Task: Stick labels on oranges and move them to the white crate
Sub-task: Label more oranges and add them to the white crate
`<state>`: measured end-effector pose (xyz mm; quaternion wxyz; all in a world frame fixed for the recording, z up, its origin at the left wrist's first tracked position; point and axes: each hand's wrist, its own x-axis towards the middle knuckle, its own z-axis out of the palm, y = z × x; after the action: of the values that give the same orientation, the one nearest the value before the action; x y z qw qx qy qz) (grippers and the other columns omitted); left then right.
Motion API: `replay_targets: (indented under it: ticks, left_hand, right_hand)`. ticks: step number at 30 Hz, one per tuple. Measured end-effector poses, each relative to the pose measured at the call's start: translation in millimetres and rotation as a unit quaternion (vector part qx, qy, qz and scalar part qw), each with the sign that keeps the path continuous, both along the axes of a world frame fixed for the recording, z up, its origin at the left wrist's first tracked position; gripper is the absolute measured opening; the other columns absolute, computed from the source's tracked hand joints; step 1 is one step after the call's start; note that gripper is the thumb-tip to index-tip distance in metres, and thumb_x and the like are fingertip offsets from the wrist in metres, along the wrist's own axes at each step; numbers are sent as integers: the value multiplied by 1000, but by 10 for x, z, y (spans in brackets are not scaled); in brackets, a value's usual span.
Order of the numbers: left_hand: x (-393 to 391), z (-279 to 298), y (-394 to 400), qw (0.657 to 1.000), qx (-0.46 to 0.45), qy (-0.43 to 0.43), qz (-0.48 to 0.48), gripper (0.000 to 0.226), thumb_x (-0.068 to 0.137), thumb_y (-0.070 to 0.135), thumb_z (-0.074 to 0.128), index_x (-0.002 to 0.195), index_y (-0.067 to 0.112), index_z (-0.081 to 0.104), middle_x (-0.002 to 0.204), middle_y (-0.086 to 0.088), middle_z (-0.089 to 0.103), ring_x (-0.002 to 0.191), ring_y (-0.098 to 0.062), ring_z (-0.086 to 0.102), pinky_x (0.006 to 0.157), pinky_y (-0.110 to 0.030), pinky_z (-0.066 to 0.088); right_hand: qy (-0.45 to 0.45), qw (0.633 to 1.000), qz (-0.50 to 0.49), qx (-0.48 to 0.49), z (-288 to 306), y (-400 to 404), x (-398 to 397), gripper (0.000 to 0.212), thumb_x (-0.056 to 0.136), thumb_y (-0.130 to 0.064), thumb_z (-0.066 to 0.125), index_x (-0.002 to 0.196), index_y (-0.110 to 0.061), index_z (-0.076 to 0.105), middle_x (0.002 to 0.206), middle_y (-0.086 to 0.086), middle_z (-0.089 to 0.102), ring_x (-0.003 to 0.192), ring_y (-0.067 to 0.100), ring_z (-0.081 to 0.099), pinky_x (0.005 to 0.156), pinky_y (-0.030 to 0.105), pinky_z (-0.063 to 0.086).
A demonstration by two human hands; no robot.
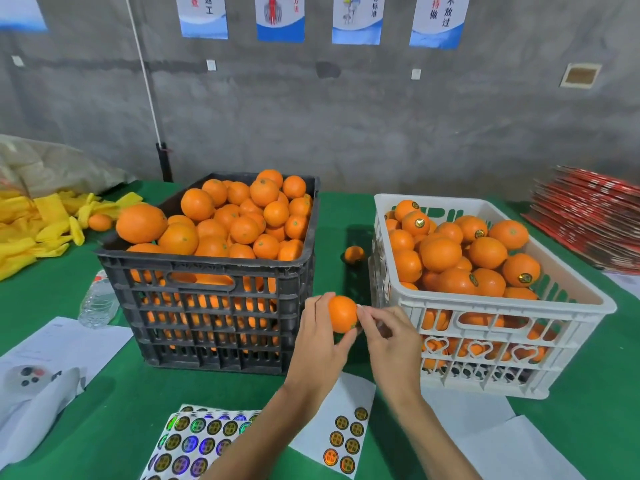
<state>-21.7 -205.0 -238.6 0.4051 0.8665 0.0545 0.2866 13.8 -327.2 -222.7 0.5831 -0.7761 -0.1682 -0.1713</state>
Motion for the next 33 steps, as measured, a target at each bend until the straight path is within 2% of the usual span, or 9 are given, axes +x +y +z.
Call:
replay_targets:
  ticks: [3,8,13,17,20,22,26,30,33]
  left_hand:
    - [120,405,28,999,41,-25,13,66,95,27,71,149,17,35,142,2,35,129,-17,47,105,-35,48]
    - [258,830,74,996,73,-45,28,60,97,15,64,150,23,37,138,8,32,116,-19,57,96,-38,53]
    - [532,1254,125,991,102,-76,-29,54,91,2,62,141,19,51,136,5,44,111,-15,59,95,-31,54]
    - [864,1577,524,996,55,-12,-75,54,92,14,70,143,18,51,137,-4,56,101,-16,66,91,-35,55]
    - [1144,1650,1116,964,218,72,134,49,96,22,62,140,9,47,142,-17,48,128,-37,48,105,-45,42]
    - [1206,1618,1505,912,266,216,224,54,95,23,60,144,10,40,146,-20,41,134,-42,40,108,-48,40]
    - [1184,1468,1937,870,256,377,189,51,91,22,68,137,15,50,145,-17,46,137,-36,43,105,-44,46]
    - [1112,1556,1947,904,214,306,206,49,90,20,69,137,19,53,139,-20,44,123,-39,54,100,-44,49]
    - [993,1688,1702,963,180,118,163,63,84,19,77,141,16,51,134,-22,44,125,-39,48,103,-41,43]
  right_hand:
    - [-7,999,47,25,364,-16,39,21,97,-33,65,110,-24,79,88,-12,67,77,8,62,70,19,48]
    - [-137,961,-48,-236,797,32,142,61,96,-66,42,140,-27,57,114,-7,59,94,12,61,68,31,55]
    - [-18,995,50,-84,1122,2,601,49,87,-67,64,80,-18,63,65,2,65,59,17,62,62,43,55]
    - [-64,991,-62,-99,1248,-137,1038,48,84,-57,72,65,-17,52,50,-2,51,48,12,47,51,37,43]
    - [-52,981,-138,-128,1261,-326,1380,33,93,-42,65,111,-15,62,64,1,66,68,26,66,61,36,50]
    - [-59,978,-136,-147,1226,-456,1506,52,99,-27,60,147,-14,43,90,8,75,86,34,68,68,37,50]
    - [-116,977,-91,-156,1122,-446,1443,47,101,-21,58,147,-17,50,120,7,73,101,32,69,83,43,56]
    - [-132,976,-66,-160,1094,-343,1311,36,101,-23,58,136,-18,62,106,9,76,94,26,71,78,39,56]
    - [-164,980,-27,-108,1164,-243,1128,32,101,-20,60,132,-17,65,110,-1,76,100,8,68,90,26,53]
